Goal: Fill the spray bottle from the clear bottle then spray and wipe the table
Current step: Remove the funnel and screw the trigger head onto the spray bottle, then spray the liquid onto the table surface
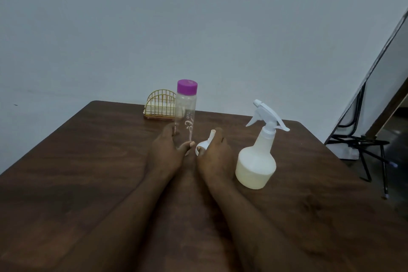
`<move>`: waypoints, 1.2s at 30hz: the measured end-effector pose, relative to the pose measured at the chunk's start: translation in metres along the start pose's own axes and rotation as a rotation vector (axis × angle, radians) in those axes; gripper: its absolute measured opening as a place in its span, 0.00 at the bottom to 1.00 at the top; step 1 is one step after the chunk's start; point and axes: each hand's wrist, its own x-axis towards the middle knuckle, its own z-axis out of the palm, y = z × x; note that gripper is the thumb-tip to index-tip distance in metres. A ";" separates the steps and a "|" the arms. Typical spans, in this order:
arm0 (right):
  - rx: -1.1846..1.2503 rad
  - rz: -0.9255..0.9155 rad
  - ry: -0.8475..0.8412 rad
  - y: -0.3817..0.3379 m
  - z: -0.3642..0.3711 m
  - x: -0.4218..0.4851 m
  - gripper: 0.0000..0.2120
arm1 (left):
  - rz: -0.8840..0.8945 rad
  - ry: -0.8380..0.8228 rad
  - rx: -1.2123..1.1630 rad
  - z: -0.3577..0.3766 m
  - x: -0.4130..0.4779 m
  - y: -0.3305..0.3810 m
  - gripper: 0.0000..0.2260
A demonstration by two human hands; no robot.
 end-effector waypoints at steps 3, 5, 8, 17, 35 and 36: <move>0.057 0.066 0.033 -0.002 0.014 0.023 0.29 | 0.014 0.008 0.021 0.020 0.026 0.001 0.26; 0.072 0.072 0.056 -0.003 0.026 0.041 0.26 | 0.025 0.011 0.040 0.034 0.045 0.000 0.25; 0.044 0.101 0.070 -0.005 0.042 0.074 0.23 | 0.016 0.012 0.054 0.056 0.073 -0.001 0.26; -0.083 0.291 0.153 0.002 0.075 0.150 0.24 | 0.042 -0.004 0.150 0.114 0.138 -0.002 0.26; -0.110 0.435 0.292 0.005 0.095 0.194 0.39 | -0.047 0.007 0.153 0.149 0.181 -0.008 0.32; -0.105 0.428 0.312 0.005 0.093 0.191 0.37 | -0.054 0.009 0.151 0.147 0.179 -0.007 0.33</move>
